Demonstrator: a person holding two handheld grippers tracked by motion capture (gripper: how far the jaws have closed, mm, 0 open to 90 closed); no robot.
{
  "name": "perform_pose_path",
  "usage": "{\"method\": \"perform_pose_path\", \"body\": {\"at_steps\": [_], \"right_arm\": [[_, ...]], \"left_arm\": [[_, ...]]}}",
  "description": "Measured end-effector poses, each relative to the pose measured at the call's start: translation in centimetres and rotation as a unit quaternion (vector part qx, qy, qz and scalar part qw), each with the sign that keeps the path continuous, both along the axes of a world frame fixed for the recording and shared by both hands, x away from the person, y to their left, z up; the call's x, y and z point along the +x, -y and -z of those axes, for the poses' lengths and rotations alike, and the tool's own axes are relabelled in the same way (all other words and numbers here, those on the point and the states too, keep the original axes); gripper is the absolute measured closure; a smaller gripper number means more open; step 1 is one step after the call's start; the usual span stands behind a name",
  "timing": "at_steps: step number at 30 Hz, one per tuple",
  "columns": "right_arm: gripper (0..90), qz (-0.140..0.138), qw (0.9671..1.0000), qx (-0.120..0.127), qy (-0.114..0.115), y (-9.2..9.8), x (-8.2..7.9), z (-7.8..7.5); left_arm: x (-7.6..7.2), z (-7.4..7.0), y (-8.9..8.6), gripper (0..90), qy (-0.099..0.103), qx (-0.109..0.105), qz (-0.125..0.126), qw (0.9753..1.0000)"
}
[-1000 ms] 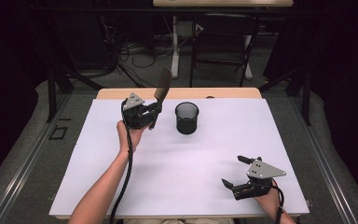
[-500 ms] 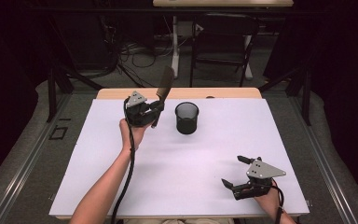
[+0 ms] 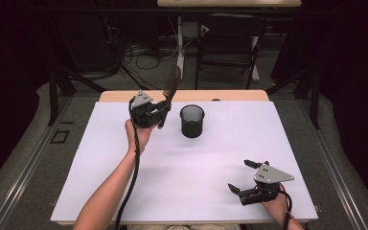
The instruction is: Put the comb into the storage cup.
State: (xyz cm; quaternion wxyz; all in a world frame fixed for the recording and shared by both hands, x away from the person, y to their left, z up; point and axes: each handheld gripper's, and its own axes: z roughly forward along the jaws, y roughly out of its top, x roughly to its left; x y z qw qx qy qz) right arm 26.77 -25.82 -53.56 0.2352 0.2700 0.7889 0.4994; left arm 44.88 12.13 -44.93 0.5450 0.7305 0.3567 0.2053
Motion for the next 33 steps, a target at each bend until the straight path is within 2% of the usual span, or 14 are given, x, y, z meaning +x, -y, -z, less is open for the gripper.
{"method": "perform_pose_path", "body": {"at_steps": [4,33], "right_arm": [[1.7,0.0,1.0,0.001,-0.001,0.0,0.0,0.0],[1.7,-0.001,1.0,0.002,0.002,0.0,0.0,0.0]], "left_arm": [[0.1,-0.2,0.2,72.6,-0.001,-0.008,-0.001,1.0],[1.0,-1.0,1.6,72.6,0.005,-0.029,0.005,0.9996]]}}
